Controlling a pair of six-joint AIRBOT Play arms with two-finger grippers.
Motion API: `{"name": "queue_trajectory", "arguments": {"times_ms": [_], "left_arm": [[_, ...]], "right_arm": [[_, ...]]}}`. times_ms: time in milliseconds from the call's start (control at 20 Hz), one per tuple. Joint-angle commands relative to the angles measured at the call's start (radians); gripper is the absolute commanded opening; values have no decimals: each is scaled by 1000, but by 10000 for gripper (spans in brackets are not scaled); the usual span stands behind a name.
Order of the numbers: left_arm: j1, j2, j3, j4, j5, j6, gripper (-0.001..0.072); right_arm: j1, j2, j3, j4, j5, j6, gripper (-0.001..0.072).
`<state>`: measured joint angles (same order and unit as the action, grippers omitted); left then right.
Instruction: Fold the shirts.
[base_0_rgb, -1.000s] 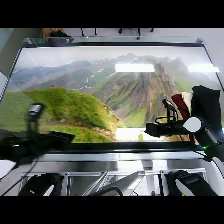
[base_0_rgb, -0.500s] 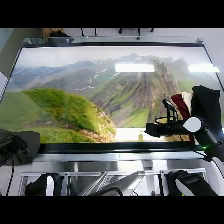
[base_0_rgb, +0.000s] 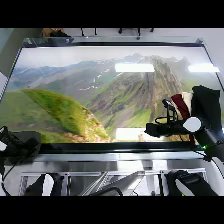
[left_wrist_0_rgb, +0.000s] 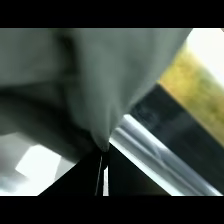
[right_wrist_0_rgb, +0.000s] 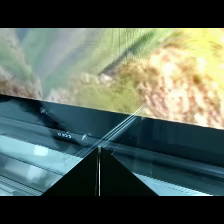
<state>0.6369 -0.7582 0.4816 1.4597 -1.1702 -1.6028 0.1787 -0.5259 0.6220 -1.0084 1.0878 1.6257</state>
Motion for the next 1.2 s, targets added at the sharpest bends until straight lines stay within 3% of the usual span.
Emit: {"name": "queue_trajectory", "arguments": {"times_ms": [0,150,300,550,700,900,1150], "left_arm": [[-5,-110,93,-121,-51,74,12],[-114,-94,270,-291,-92,91,11],[-364,-60,492,-580,19,100,10],[-884,-209,775,-598,95,91,10],[-1126,-338,824,-518,224,75,10],[-1237,-502,827,-509,276,57,11],[-1188,-640,827,-508,182,59,11]], "right_arm": [[-1,0,0,0,0,0,26],[-1,0,0,0,0,0,26],[-1,0,0,0,0,0,26],[-1,0,0,0,1,0,26],[-1,0,0,0,0,0,26],[-1,0,0,0,0,0,26],[-1,0,0,0,0,0,26]]}}
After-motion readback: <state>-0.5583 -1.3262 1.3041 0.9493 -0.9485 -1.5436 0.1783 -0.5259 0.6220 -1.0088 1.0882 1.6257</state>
